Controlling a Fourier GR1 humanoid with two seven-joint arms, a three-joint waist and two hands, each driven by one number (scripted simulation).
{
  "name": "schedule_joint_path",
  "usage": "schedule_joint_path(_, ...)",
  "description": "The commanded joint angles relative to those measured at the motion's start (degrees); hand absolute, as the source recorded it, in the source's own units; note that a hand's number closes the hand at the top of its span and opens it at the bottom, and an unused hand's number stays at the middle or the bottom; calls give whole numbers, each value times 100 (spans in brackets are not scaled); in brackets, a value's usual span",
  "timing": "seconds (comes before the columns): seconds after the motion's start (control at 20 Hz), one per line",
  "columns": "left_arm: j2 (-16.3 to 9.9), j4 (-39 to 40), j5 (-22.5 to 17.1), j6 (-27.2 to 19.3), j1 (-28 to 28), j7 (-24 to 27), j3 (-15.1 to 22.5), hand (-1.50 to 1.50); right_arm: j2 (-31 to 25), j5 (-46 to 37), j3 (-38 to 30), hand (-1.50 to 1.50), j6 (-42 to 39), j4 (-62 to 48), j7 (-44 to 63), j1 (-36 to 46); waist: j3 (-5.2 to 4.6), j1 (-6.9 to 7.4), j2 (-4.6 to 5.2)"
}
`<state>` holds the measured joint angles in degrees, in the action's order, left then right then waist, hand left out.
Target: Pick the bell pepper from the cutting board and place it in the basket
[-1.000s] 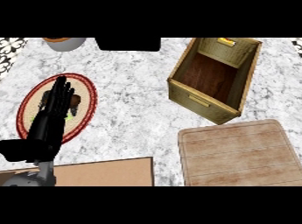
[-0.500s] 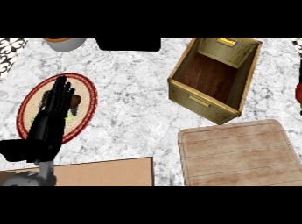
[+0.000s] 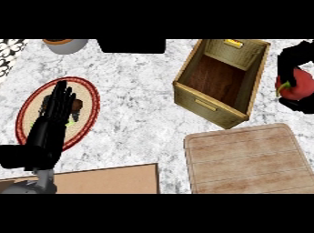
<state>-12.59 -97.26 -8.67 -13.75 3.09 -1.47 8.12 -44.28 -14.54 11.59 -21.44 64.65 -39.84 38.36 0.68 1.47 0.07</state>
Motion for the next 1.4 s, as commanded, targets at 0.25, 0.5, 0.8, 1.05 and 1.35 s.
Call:
schedule_joint_path(0.25,214,572,23,111,-233,632,-75,0,794,-716,45,150,272,-1607,-572,722,-68,-18,32)
schedule_joint_path(0.5,269,101,230,-196,-59,50,122,0,753,-892,-69,150,82,-2610,-1036,1180,-64,9,37)
schedule_joint_path(0.8,122,386,-70,157,13,335,-122,0,1132,-1257,2,-150,379,-3343,-777,1552,-67,0,36)
schedule_joint_path(1.05,105,-280,26,-28,-269,-69,56,0,1257,-1302,-120,-150,635,-3738,-1319,1580,-62,34,29)
schedule_joint_path(1.35,36,12,-105,109,-278,214,-102,0,1124,-726,-612,-150,-30,-3835,-1570,1699,-65,-35,16)
